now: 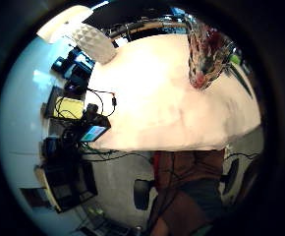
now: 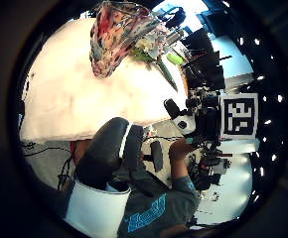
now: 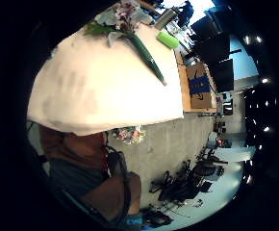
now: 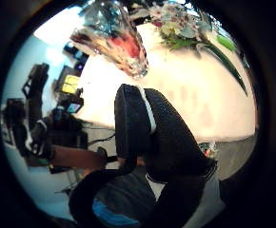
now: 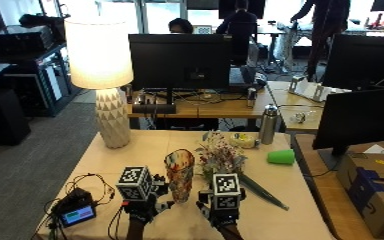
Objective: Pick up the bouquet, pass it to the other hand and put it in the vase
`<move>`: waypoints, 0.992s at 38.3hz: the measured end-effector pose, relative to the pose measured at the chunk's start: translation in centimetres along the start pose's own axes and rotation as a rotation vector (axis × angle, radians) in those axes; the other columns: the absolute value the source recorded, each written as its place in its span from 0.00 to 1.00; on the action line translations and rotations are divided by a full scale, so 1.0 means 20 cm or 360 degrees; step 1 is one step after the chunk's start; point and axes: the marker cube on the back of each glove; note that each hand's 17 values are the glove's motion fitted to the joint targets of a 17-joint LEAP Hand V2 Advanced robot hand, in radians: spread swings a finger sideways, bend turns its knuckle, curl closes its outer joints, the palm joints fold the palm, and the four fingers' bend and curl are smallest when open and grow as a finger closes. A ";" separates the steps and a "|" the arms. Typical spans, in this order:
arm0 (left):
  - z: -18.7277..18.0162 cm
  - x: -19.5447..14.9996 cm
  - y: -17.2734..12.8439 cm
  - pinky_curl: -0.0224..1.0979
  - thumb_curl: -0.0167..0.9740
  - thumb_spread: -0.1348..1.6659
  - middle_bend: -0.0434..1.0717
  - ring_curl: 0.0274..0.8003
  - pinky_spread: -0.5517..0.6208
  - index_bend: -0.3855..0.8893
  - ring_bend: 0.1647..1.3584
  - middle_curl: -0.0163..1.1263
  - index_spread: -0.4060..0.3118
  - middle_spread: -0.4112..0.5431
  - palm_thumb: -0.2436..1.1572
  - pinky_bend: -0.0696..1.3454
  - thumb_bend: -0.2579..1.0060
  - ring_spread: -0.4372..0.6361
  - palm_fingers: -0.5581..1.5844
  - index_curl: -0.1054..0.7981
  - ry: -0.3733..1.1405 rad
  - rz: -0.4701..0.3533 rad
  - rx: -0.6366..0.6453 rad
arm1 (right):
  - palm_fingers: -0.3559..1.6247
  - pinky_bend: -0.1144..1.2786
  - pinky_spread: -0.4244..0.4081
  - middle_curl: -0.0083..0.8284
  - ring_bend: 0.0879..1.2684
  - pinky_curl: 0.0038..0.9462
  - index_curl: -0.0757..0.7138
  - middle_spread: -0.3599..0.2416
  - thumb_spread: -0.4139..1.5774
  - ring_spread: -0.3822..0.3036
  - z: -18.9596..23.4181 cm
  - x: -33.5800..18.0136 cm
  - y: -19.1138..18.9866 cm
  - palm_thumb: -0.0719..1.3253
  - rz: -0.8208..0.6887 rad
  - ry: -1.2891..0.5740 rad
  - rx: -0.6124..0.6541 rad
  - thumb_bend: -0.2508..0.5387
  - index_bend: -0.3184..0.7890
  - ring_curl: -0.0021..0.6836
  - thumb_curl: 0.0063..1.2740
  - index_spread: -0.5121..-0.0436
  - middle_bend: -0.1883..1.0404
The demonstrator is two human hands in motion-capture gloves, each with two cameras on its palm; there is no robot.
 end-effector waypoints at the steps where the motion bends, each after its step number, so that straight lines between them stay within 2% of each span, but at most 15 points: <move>1: 0.01 -0.01 -0.01 0.04 0.07 0.31 0.26 0.07 0.68 0.42 0.23 0.07 0.49 0.43 0.31 0.17 0.29 0.54 0.40 0.16 0.0000 0.0002 -0.0001 | 0.28 0.38 0.70 0.07 0.09 0.09 0.14 0.62 0.43 0.67 0.00 0.00 -0.01 0.21 0.0000 0.0001 0.0006 0.50 0.42 0.03 0.03 0.69 0.33; 6: 0.00 0.01 0.01 0.08 0.12 0.45 0.27 0.16 0.80 0.42 0.29 0.14 0.45 0.43 0.33 0.18 0.27 0.62 0.38 0.22 0.0035 -0.0011 -0.0029 | 0.26 0.41 0.80 0.13 0.09 0.17 0.21 0.63 0.59 0.74 0.01 0.00 -0.04 0.24 -0.0010 0.0003 0.0053 0.51 0.42 0.09 0.05 0.48 0.34; 13: 0.03 -0.03 -0.02 0.12 0.16 0.56 0.27 0.21 0.88 0.42 0.32 0.18 0.42 0.44 0.33 0.18 0.24 0.68 0.36 0.28 0.0025 0.0001 -0.0014 | 0.25 0.42 0.87 0.20 0.10 0.23 0.26 0.64 0.72 0.80 0.00 0.00 -0.03 0.25 -0.0017 -0.0001 0.0054 0.49 0.42 0.14 0.08 0.35 0.35; 23: 0.02 -0.02 -0.02 0.16 0.22 0.62 0.27 0.24 0.93 0.42 0.34 0.23 0.41 0.44 0.35 0.18 0.20 0.72 0.35 0.34 0.0045 0.0003 -0.0001 | 0.23 0.43 0.90 0.27 0.12 0.27 0.32 0.65 0.79 0.83 -0.02 0.01 -0.02 0.26 -0.0007 -0.0005 0.0051 0.43 0.42 0.19 0.11 0.29 0.35; 32: 0.02 -0.02 -0.02 0.18 0.25 0.63 0.27 0.26 0.94 0.42 0.35 0.25 0.41 0.44 0.34 0.18 0.18 0.74 0.34 0.37 0.0065 0.0015 -0.0009 | 0.23 0.43 0.91 0.31 0.12 0.30 0.35 0.65 0.82 0.83 0.03 0.02 -0.06 0.27 -0.0042 -0.0044 0.0049 0.38 0.42 0.23 0.13 0.27 0.35; 38: 0.04 -0.03 -0.01 0.20 0.26 0.64 0.26 0.27 0.94 0.42 0.35 0.27 0.40 0.45 0.34 0.18 0.18 0.74 0.34 0.39 0.0048 -0.0004 -0.0039 | 0.22 0.43 0.91 0.33 0.13 0.31 0.37 0.65 0.82 0.83 0.04 0.11 -0.06 0.26 -0.0028 -0.0012 0.0044 0.34 0.41 0.25 0.14 0.27 0.35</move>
